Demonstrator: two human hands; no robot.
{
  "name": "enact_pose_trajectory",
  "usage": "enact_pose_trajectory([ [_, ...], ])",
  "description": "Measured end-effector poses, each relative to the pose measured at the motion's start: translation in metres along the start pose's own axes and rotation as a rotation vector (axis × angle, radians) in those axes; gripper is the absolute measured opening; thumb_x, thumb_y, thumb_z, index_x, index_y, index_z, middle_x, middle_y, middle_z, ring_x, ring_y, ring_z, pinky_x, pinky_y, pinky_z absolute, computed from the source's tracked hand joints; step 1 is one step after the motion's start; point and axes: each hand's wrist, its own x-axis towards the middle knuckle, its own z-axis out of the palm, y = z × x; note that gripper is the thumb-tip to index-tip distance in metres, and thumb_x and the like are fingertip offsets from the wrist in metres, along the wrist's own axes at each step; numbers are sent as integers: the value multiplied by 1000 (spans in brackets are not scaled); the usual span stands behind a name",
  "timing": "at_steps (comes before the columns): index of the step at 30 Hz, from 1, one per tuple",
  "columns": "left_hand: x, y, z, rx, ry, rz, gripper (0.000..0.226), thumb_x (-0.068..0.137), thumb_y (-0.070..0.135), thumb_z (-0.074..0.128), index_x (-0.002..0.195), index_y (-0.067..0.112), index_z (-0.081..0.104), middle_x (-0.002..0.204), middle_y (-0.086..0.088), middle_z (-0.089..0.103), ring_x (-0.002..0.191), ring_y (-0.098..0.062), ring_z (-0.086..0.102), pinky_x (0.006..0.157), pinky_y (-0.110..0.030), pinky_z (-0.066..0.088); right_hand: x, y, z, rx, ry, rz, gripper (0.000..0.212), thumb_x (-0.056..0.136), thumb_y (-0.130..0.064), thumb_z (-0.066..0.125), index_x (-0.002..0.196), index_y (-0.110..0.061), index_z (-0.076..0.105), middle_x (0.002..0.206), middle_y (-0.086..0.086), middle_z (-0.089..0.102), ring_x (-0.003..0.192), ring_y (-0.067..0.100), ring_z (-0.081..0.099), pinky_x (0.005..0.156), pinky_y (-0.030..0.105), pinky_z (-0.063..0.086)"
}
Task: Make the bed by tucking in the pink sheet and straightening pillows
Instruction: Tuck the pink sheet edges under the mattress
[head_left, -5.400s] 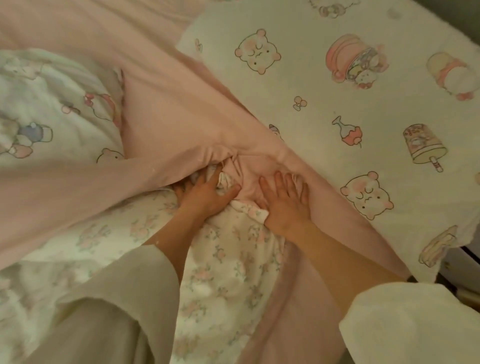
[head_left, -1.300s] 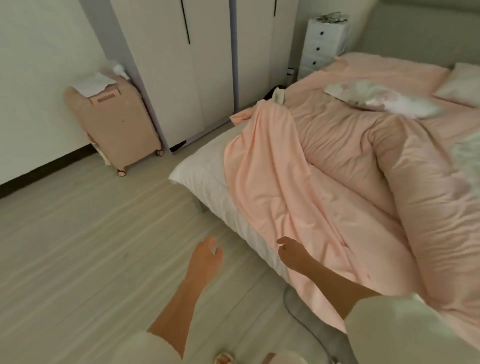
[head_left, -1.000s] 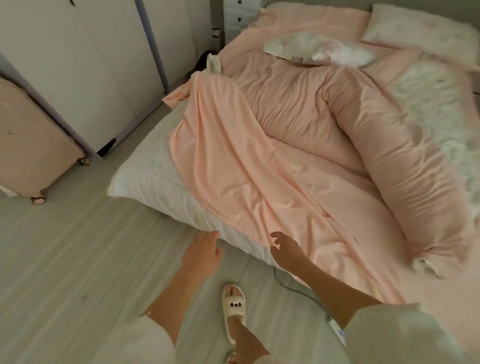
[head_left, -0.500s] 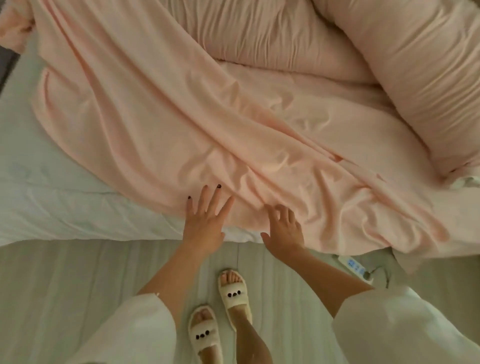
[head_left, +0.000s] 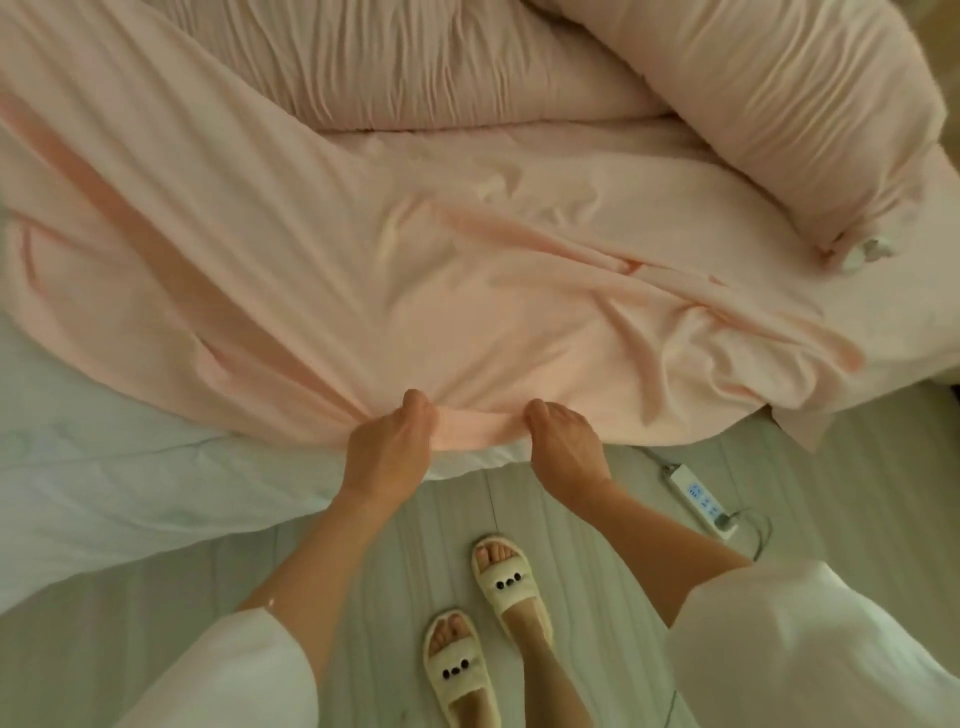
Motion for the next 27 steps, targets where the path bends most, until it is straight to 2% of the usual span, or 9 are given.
enact_pose_trajectory([
  [2, -22, -2, -10, 26, -112, 43, 40, 87, 51, 37, 93, 12, 49, 53, -6, 64, 43, -29, 61, 37, -30, 44, -19, -5, -2, 75, -79, 26, 26, 90, 0, 36, 115, -7, 43, 92, 15, 63, 85, 34, 57, 69, 32, 33],
  [4, -43, -3, -23, 150, -457, 3, 69, 79, 70, 44, 128, 22, 40, 99, -5, 72, 85, -28, 70, 69, -34, 53, -39, -10, -1, 108, -128, 19, 20, 98, -11, 32, 116, -9, 41, 87, 16, 66, 77, 37, 60, 63, 36, 36],
  [7, -71, -6, -33, 315, -799, -17, 65, 86, 49, 54, 142, 27, 30, 124, -6, 62, 109, -27, 61, 86, -32, 47, -74, -21, 2, 155, -206, -54, 32, 101, -37, 29, 118, -13, 41, 91, 13, 70, 80, 38, 64, 67, 38, 46],
  [9, -86, -4, -34, 409, -760, 98, 37, 70, 20, 71, 106, 23, 64, 96, -7, 69, 84, -27, 68, 67, -30, 51, -96, -23, 4, 100, -343, -103, 50, 94, -55, 34, 130, -20, 34, 108, 9, 68, 93, 35, 65, 79, 38, 48],
  [12, -96, 5, -26, 349, -391, 276, 12, 48, 8, 60, 58, 15, 62, 74, -7, 62, 72, -28, 58, 69, -34, 42, -117, -12, 11, -48, -479, -77, 55, 94, -47, 42, 140, -27, 20, 128, 7, 57, 105, 34, 60, 89, 42, 44],
  [15, -86, 29, -24, 251, -268, 346, 33, 56, 9, 28, 63, 11, 61, 70, -7, 63, 71, -27, 61, 66, -32, 46, -119, 4, 10, -72, -288, 58, 42, 94, -13, 36, 134, -22, 31, 124, 8, 56, 95, 35, 63, 78, 40, 48],
  [18, -73, 40, -28, 220, -272, 305, 20, 57, -3, 44, 66, 9, 56, 51, -6, 56, 46, -26, 55, 45, -25, 38, -121, 15, 0, 14, -158, 186, 41, 91, -7, 38, 131, -18, 39, 116, 10, 55, 86, 37, 62, 74, 43, 51],
  [23, -70, 44, -33, 261, -404, 171, 21, 86, 11, 51, 107, 11, 56, 89, -13, 69, 85, -32, 64, 64, -32, 33, -142, 2, 11, 114, -303, 113, 64, 93, -9, 36, 149, -33, 16, 103, 15, 65, 91, 34, 62, 74, 38, 47],
  [27, -89, 26, -27, 294, -426, 151, 25, 84, 8, 52, 108, 11, 60, 86, -12, 70, 80, -32, 65, 67, -32, 34, -138, -20, 28, -16, -335, 63, 67, 91, -3, 36, 148, -27, 11, 100, 15, 64, 87, 33, 63, 64, 35, 39],
])
